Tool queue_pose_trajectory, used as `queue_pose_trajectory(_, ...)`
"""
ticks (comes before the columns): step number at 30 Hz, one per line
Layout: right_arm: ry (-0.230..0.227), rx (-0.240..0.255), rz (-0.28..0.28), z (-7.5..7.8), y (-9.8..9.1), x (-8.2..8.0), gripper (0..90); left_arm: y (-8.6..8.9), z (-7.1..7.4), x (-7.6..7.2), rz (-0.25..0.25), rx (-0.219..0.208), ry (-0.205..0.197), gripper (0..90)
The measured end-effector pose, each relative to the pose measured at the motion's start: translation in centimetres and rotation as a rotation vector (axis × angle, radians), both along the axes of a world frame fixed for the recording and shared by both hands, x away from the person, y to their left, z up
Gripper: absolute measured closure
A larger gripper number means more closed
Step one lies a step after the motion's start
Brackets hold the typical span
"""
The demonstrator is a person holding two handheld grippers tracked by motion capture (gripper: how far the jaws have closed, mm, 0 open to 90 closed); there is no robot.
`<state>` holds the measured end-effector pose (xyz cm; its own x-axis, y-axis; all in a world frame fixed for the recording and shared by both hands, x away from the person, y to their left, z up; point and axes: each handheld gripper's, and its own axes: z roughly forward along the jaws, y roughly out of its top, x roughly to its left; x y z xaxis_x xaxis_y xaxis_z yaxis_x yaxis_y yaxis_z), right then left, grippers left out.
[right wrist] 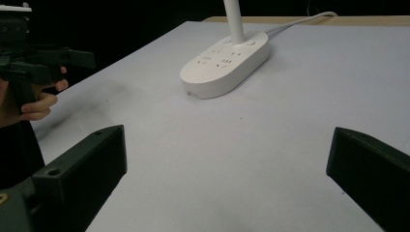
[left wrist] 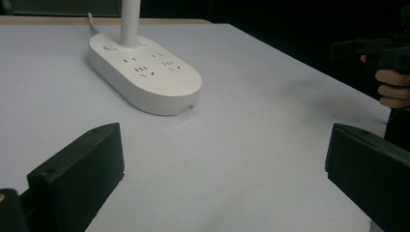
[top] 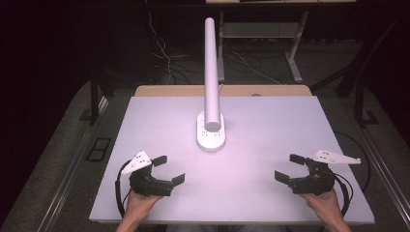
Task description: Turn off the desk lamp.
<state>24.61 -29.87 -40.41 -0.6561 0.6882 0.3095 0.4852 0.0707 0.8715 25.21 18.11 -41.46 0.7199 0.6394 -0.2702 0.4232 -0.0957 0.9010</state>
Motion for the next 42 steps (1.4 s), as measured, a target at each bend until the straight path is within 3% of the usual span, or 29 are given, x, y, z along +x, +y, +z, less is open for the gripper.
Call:
queue_pose_trajectory(23,0.008,-0.002,-0.014,-0.2,-0.3,-0.1,0.5,-0.1,0.1,0.0,-0.01,0.004,0.013,0.0)
queue_pose_trajectory(42,0.011,-0.005,-0.032,-0.3,-0.7,-0.1,0.5,0.1,1.6,0.9,-0.042,0.068,0.053,0.0)
